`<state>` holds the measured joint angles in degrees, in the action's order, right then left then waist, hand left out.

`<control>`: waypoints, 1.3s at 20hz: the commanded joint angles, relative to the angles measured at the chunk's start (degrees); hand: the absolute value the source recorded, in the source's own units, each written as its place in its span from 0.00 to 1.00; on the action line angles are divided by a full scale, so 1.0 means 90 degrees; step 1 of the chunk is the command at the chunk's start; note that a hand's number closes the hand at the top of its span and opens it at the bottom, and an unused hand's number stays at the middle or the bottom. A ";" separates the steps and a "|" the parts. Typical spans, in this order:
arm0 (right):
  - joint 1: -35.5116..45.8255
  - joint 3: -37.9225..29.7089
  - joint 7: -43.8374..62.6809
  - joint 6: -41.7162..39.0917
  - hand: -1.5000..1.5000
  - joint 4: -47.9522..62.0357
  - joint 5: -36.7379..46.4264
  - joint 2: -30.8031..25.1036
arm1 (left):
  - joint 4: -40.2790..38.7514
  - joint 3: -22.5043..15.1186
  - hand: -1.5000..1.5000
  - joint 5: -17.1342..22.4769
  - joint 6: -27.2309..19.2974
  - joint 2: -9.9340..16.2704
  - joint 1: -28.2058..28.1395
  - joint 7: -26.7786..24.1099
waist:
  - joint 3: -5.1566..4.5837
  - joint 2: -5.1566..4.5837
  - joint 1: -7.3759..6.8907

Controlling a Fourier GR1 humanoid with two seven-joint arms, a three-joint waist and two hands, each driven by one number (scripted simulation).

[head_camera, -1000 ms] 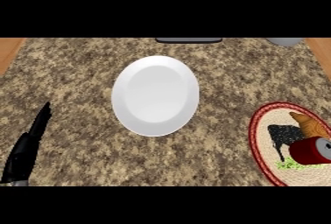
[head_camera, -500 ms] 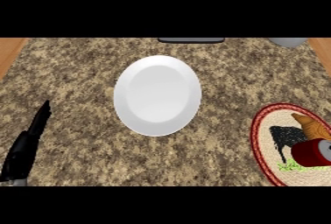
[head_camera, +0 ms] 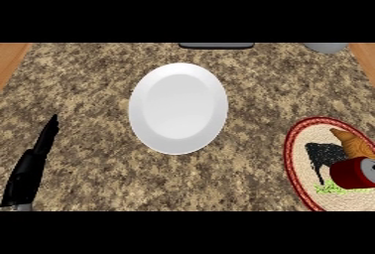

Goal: Pick the can from the placemat and place it in the plate

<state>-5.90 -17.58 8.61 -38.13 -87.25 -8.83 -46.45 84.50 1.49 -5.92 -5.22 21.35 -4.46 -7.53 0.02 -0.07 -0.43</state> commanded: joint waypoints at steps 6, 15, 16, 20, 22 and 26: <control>0.0389 0.0122 -0.0904 -0.0564 0.00 0.0966 0.1108 0.0306 | -0.0274 0.0138 0.50 -0.0295 0.0088 -0.0324 -0.0392 -0.0699 | -0.0003 0.0008 0.0043; 0.0859 0.0311 -0.0996 -0.0885 0.00 0.1291 0.1931 0.0648 | 0.0398 0.0468 0.50 -0.0277 0.0571 -0.0284 -0.0301 -0.0036 | -0.0003 0.0012 0.0038; 0.0673 0.0584 -0.0657 -0.0445 0.00 0.0908 0.1987 0.1116 | 0.0612 0.0595 0.50 -0.0150 0.0667 -0.0079 -0.0426 0.0220 | -0.0003 0.0016 0.0037; 0.1225 0.0428 -0.1196 -0.0696 0.00 0.1729 0.2289 0.1028 | 0.0479 0.0418 0.50 -0.0504 0.0449 -0.0524 -0.0015 0.0272 | -0.0002 0.0008 0.0028; 0.1056 0.0440 -0.1202 -0.0609 0.00 0.1616 0.2546 0.1168 | 0.0454 0.0524 0.50 -0.0565 0.0494 -0.0579 -0.0160 0.0186 | -0.0002 0.0010 0.0036; 0.1469 0.0515 -0.1679 -0.0601 0.00 0.2172 0.2884 0.1171 | 0.0148 0.0688 0.50 -0.0566 0.0676 -0.0502 0.0156 0.0176 | -0.0001 0.0006 0.0026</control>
<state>4.15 -13.38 -4.14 -43.42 -71.59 14.38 -36.55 86.02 6.72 -10.76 -0.26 17.05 -4.29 -6.87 -0.16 0.11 -0.09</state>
